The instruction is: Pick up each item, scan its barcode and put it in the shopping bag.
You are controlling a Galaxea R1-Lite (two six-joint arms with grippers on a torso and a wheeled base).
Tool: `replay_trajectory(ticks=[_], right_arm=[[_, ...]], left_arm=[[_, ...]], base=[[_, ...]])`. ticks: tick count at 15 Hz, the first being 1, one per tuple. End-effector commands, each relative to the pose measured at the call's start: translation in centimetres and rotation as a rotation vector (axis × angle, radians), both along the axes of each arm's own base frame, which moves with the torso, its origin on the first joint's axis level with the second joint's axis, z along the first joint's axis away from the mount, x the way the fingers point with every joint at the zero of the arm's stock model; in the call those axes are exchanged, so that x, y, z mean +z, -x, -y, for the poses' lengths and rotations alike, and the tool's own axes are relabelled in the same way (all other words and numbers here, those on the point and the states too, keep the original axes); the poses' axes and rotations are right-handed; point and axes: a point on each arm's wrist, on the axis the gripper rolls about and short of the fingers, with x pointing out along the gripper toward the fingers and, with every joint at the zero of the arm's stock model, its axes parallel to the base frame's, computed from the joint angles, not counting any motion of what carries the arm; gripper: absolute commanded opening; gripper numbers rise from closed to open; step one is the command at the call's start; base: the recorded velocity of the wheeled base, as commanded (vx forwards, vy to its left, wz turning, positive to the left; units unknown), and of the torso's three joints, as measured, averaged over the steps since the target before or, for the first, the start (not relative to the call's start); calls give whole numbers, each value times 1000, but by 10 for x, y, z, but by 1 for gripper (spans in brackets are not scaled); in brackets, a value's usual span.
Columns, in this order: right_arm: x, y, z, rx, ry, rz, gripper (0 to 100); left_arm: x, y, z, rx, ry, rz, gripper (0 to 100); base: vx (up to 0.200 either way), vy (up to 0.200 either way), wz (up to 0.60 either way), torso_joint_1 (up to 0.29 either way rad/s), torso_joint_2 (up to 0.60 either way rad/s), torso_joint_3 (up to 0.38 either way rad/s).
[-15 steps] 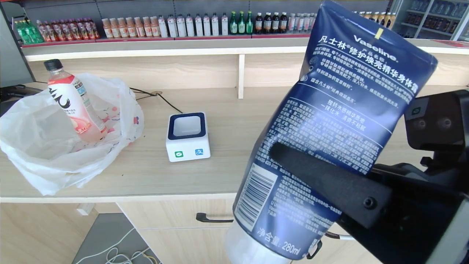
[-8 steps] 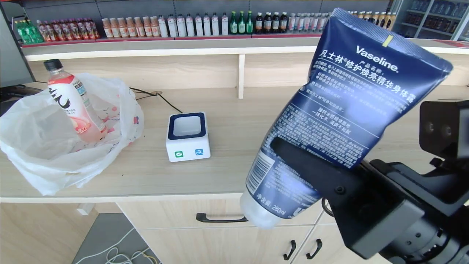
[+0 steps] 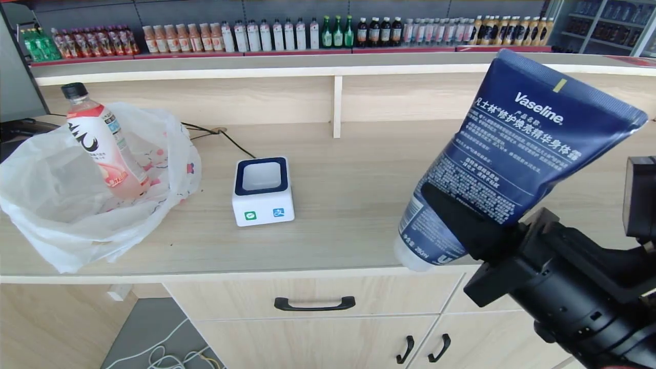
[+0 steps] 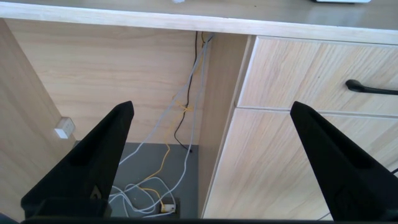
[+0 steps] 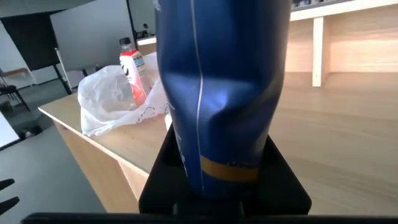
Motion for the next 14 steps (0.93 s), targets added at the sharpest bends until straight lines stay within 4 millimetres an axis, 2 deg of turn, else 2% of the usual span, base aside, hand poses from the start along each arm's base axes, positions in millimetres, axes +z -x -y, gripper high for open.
replay_trajectory(ticks=[1, 2, 3, 6, 9, 11, 14], right_arm=[[2, -3, 3, -81, -16, -11, 0], [3, -5, 7, -134, -25, -13, 0], [9, -12, 17, -257, -40, -4, 0], [10, -18, 21, -298, -41, 1, 0], [18, -38, 24, -356, -71, 22, 0], [15, -41, 21, -355, -60, 14, 0], [12, -45, 18, -356, -51, 4, 0]], left_arm=[[0, 0, 0, 0, 0, 0, 100], [0, 0, 0, 0, 0, 0, 100], [0, 0, 0, 0, 0, 0, 100], [0, 0, 0, -2, 0, 0, 100], [0, 0, 0, -2, 0, 0, 100], [0, 0, 0, -2, 2, 0, 100], [0, 0, 0, 0, 2, -1, 100]], base=[[0, 0, 0, 0, 0, 0], [0, 0, 0, 0, 0, 0], [0, 0, 0, 0, 0, 0], [0, 0, 0, 0, 0, 0], [0, 0, 0, 0, 0, 0], [0, 0, 0, 0, 0, 0], [0, 200, 0, -7, -2, 6]])
